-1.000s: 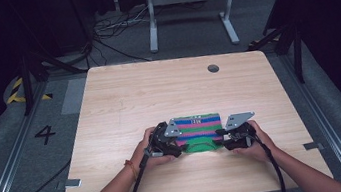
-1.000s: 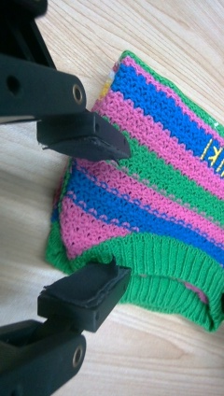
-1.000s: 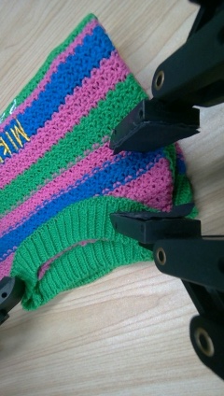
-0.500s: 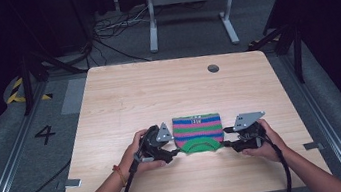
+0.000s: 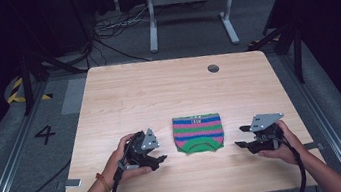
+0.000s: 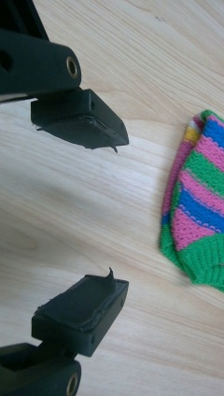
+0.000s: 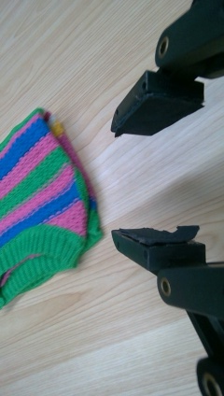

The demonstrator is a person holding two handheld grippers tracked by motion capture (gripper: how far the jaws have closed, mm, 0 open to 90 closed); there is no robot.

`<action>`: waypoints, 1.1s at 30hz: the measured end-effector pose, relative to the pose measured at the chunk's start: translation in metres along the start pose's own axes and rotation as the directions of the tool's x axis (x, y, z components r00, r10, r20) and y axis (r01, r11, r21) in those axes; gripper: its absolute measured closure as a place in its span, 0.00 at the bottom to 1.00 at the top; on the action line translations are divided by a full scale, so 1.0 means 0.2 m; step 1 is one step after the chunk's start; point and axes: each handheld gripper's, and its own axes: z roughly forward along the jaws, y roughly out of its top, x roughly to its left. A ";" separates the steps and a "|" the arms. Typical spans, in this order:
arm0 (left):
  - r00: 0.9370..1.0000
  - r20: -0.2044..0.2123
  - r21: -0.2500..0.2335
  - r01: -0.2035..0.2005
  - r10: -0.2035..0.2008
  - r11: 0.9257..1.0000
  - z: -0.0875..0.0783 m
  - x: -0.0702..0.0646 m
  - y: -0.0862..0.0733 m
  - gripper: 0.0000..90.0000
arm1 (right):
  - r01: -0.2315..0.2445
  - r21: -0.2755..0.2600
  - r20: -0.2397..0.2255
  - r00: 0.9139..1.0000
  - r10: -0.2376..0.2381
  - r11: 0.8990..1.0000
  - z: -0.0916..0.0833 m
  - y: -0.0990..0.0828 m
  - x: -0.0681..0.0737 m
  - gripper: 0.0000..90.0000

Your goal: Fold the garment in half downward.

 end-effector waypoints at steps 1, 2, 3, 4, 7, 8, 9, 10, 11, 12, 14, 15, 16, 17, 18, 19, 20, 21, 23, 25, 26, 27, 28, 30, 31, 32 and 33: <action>1.000 -0.006 0.008 -0.006 0.006 1.000 -0.02 0.00 -0.02 0.29 | -0.004 0.001 0.005 1.000 0.004 1.000 -0.01 -0.01 0.00 0.46; 1.000 -0.015 0.013 -0.003 0.003 1.000 -0.03 0.01 -0.04 0.28 | -0.007 0.001 0.010 1.000 0.007 1.000 -0.02 -0.03 -0.01 0.46; 1.000 -0.021 0.020 0.008 -0.008 1.000 -0.04 0.01 -0.05 0.27 | -0.016 0.003 0.013 1.000 0.016 1.000 -0.03 -0.05 -0.02 0.45; 1.000 -0.024 0.031 0.011 -0.010 0.999 -0.05 0.02 -0.07 0.26 | -0.016 0.004 0.017 1.000 0.016 1.000 -0.04 -0.06 -0.02 0.44; 0.999 -0.025 0.015 0.042 -0.041 0.999 -0.08 0.03 -0.12 0.26 | -0.030 0.009 0.035 0.999 0.030 1.000 -0.07 -0.11 -0.04 0.43; 0.999 -0.030 0.012 0.045 -0.044 0.999 -0.09 0.04 -0.13 0.25 | -0.037 0.008 0.040 0.999 0.036 0.999 -0.08 -0.12 -0.04 0.42; 0.998 -0.038 0.010 0.043 -0.043 0.999 -0.10 0.04 -0.14 0.25 | -0.045 0.003 0.041 0.998 0.045 0.999 -0.09 -0.14 -0.05 0.42; 0.998 -0.041 0.010 0.048 -0.048 0.999 -0.11 0.05 -0.15 0.25 | -0.050 0.000 0.041 0.998 0.050 0.999 -0.09 -0.15 -0.06 0.42; 0.998 -0.040 0.009 0.057 -0.056 0.998 -0.11 0.05 -0.16 0.25 | -0.055 0.002 0.046 0.997 0.054 0.999 -0.10 -0.17 -0.06 0.41; 0.997 -0.040 0.010 0.066 -0.065 0.998 -0.12 0.06 -0.18 0.25 | -0.059 0.005 0.049 0.997 0.059 0.998 -0.11 -0.18 -0.06 0.39; 0.996 -0.046 0.010 0.072 -0.072 0.997 -0.12 0.07 -0.19 0.26 | -0.062 0.005 0.053 0.997 0.062 0.998 -0.12 -0.19 -0.07 0.39; 0.996 -0.049 0.018 0.075 -0.075 0.997 -0.13 0.07 -0.20 0.26 | -0.066 0.005 0.058 0.996 0.066 0.998 -0.12 -0.21 -0.08 0.39; 0.996 -0.055 0.021 0.078 -0.077 0.997 -0.13 0.08 -0.21 0.25 | -0.072 0.005 0.062 0.996 0.072 0.997 -0.13 -0.23 -0.08 0.38; 0.995 -0.052 0.022 0.088 -0.086 0.996 -0.13 0.08 -0.22 0.26 | -0.077 0.003 0.066 0.995 0.076 0.997 -0.14 -0.24 -0.09 0.38; 0.995 -0.053 0.026 0.091 -0.090 0.995 -0.14 0.08 -0.24 0.26 | -0.089 -0.004 0.065 0.994 0.089 0.996 -0.15 -0.26 -0.09 0.37; 0.994 -0.057 0.026 0.099 -0.097 0.995 -0.14 0.09 -0.25 0.26 | -0.102 -0.004 0.068 0.992 0.102 0.995 -0.16 -0.28 -0.10 0.36; 0.991 -0.053 0.015 0.121 -0.120 0.993 -0.15 0.10 -0.27 0.25 | -0.110 -0.006 0.072 0.991 0.110 0.994 -0.17 -0.30 -0.10 0.35; 0.989 -0.049 0.006 0.137 -0.136 0.991 -0.15 0.10 -0.28 0.25 | -0.124 -0.014 0.069 0.990 0.125 0.992 -0.18 -0.32 -0.11 0.35; 0.988 -0.049 0.003 0.143 -0.143 0.990 -0.16 0.11 -0.30 0.25 | -0.142 -0.013 0.075 0.987 0.143 0.990 -0.19 -0.36 -0.12 0.34; 0.987 -0.043 0.002 0.155 -0.155 0.988 -0.17 0.11 -0.33 0.25 | -0.154 -0.013 0.085 0.984 0.154 0.988 -0.21 -0.40 -0.13 0.32; 0.986 -0.047 0.003 0.159 -0.158 0.987 -0.17 0.11 -0.34 0.25 | -0.164 -0.011 0.093 0.982 0.164 0.986 -0.21 -0.41 -0.14 0.32; 0.985 -0.044 0.005 0.165 -0.165 0.986 -0.17 0.12 -0.36 0.25 | -0.174 -0.012 0.102 0.980 0.174 0.985 -0.22 -0.43 -0.14 0.32; 0.985 -0.049 0.006 0.168 -0.168 0.986 -0.18 0.12 -0.38 0.25 | -0.186 -0.013 0.104 0.977 0.186 0.982 -0.22 -0.45 -0.15 0.31; 0.983 -0.052 0.006 0.178 -0.177 0.984 -0.19 0.12 -0.41 0.24 | -0.214 -0.020 0.104 0.971 0.215 0.977 -0.24 -0.49 -0.16 0.29; 0.982 -0.050 0.008 0.184 -0.183 0.983 -0.19 0.12 -0.43 0.24 | -0.224 -0.025 0.108 0.968 0.226 0.974 -0.24 -0.51 -0.16 0.28; 0.980 -0.042 0.009 0.193 -0.193 0.981 -0.20 0.12 -0.45 0.24 | -0.238 -0.032 0.103 0.965 0.240 0.971 -0.25 -0.53 -0.16 0.27; 0.979 -0.040 0.008 0.202 -0.201 0.979 -0.21 0.12 -0.47 0.23 | -0.246 -0.037 0.098 0.964 0.248 0.969 -0.25 -0.54 -0.16 0.26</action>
